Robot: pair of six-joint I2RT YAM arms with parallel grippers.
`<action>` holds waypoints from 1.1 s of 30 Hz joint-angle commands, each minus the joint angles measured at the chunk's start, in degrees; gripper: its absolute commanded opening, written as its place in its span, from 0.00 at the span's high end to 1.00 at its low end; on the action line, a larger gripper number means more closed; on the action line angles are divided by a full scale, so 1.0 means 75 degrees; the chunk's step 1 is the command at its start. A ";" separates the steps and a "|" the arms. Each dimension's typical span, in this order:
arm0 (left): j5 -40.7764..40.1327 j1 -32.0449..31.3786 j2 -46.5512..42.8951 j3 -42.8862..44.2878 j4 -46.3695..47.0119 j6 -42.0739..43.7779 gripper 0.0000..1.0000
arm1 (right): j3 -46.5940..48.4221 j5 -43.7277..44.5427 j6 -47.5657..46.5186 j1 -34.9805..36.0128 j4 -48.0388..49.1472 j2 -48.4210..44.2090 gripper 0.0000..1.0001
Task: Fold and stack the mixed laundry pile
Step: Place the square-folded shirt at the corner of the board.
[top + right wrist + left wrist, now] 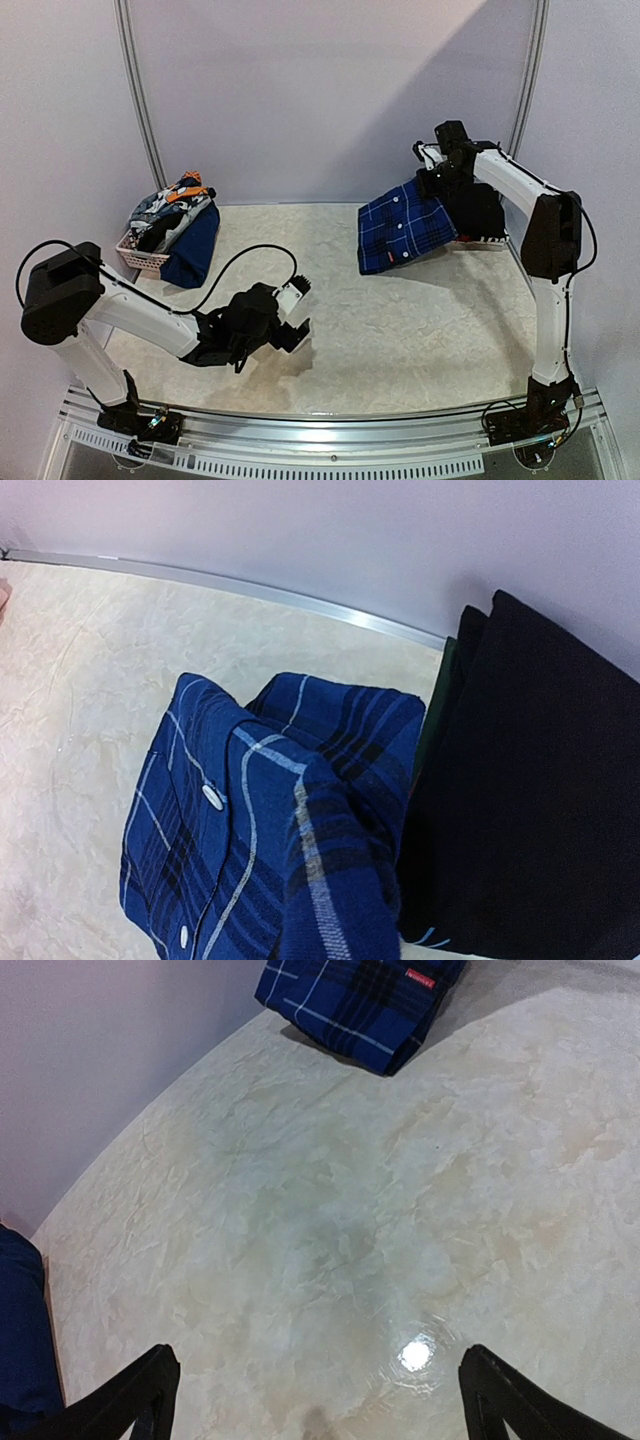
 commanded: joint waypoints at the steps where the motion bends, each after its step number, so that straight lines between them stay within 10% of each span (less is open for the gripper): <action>1: 0.0101 0.0111 -0.0130 -0.0106 0.0063 -0.0186 0.01 | 0.0451 -0.0212 -0.0263 -0.0180 0.0317 -0.0215 1.00; 33: 0.0277 0.0111 0.0053 -0.0032 0.0066 -0.0226 0.01 | 0.1772 -0.0273 -0.0709 -0.0540 -0.0228 -0.0665 1.00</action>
